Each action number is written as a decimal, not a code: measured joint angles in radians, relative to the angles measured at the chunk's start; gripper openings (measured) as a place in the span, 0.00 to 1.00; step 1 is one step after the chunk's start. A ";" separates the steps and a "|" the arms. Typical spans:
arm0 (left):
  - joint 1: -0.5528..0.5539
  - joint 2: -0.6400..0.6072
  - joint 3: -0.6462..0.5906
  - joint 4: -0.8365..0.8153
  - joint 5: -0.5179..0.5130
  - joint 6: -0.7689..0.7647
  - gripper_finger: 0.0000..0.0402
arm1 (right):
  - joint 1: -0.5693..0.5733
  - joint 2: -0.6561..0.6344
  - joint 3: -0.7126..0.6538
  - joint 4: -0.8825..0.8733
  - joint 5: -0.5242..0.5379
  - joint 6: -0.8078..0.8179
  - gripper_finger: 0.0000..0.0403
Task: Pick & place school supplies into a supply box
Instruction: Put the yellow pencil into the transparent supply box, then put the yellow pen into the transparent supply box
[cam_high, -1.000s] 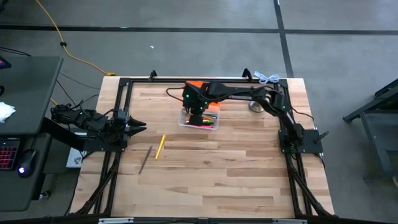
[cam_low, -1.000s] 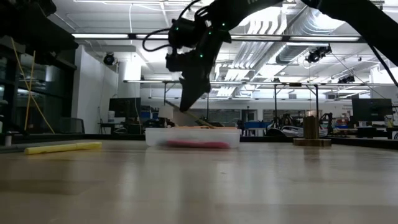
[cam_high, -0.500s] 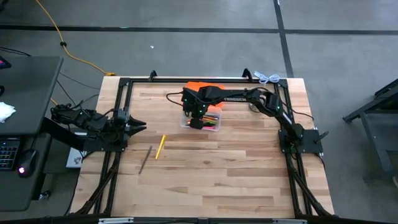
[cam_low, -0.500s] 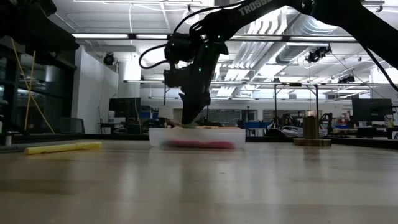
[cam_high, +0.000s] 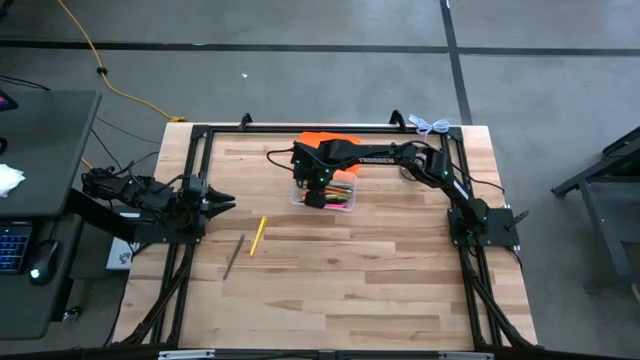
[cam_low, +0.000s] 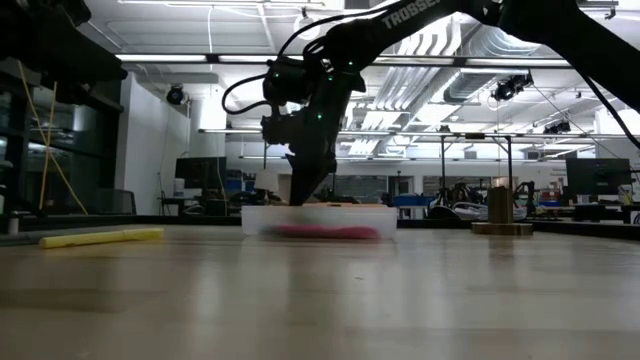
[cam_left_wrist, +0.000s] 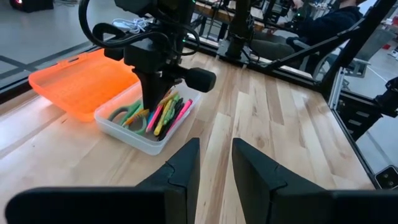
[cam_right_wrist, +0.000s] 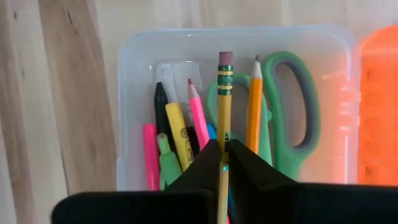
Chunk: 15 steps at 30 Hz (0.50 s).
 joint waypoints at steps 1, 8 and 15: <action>0.000 0.000 0.000 0.000 0.000 0.000 0.30 | 0.000 0.000 0.000 0.000 0.003 0.000 0.03; 0.000 0.000 0.000 -0.001 0.000 0.000 0.30 | 0.000 0.000 0.000 -0.001 0.003 0.007 0.17; 0.000 0.000 0.000 0.026 0.000 -0.065 0.30 | 0.000 -0.008 0.004 -0.010 0.004 0.012 0.29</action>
